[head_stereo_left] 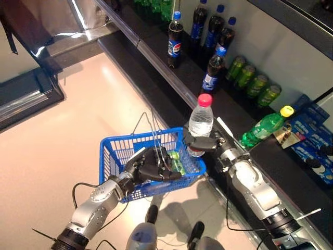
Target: Pick up the drink and place into the basket.
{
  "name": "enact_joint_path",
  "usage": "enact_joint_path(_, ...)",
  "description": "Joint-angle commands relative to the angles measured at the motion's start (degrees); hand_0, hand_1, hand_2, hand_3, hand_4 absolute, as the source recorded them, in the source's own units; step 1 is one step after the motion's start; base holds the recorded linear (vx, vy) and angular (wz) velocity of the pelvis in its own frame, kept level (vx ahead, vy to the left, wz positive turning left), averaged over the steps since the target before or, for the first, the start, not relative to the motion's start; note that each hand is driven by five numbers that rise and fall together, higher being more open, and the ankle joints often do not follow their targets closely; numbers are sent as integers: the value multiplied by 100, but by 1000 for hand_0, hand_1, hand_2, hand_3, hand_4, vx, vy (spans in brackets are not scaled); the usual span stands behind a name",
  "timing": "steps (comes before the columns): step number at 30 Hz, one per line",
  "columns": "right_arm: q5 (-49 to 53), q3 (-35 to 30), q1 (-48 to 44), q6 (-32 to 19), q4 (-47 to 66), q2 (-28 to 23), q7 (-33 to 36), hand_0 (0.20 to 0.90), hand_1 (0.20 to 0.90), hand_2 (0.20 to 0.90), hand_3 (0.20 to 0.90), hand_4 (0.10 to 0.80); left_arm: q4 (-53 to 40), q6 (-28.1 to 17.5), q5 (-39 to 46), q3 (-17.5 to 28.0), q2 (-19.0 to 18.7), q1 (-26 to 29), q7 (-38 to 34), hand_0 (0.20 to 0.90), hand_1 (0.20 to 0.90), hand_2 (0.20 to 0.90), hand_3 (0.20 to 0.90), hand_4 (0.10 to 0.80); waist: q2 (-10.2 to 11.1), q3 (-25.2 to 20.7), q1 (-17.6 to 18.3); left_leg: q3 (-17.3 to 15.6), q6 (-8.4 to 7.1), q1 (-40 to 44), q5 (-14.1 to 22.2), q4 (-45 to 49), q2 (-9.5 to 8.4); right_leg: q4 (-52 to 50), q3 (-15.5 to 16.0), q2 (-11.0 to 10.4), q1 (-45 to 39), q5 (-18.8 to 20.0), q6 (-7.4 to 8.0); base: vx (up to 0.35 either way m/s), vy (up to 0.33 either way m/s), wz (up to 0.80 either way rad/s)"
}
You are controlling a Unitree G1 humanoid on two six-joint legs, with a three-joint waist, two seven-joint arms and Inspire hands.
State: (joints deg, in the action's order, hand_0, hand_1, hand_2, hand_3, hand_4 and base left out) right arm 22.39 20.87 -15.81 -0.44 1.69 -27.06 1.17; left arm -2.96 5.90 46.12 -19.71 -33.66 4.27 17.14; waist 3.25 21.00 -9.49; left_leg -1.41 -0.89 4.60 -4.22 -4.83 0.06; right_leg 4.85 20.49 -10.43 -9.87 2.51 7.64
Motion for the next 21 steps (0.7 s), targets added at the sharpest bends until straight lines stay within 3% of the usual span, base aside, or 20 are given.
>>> enact_joint_path(1,-79,271,-658,-746,465,187,-26,300,300,300,200,100,-2078,-1457,558,-149,799,1530,1184,300,300,300,200,100,43,-1743,-3,-238,-105,434,650,61,55,-119,32,-115,175,137,130,-10,14,7)
enact_joint_path(21,-1262,1392,-1215,-158,-1300,502,146,300,300,300,200,100,-2408,-1679,436,-590,1034,2172,1298,300,300,300,200,100,105,-1805,-188,-256,-139,399,590,52,68,-72,165,-135,72,127,113,-4,7,1)
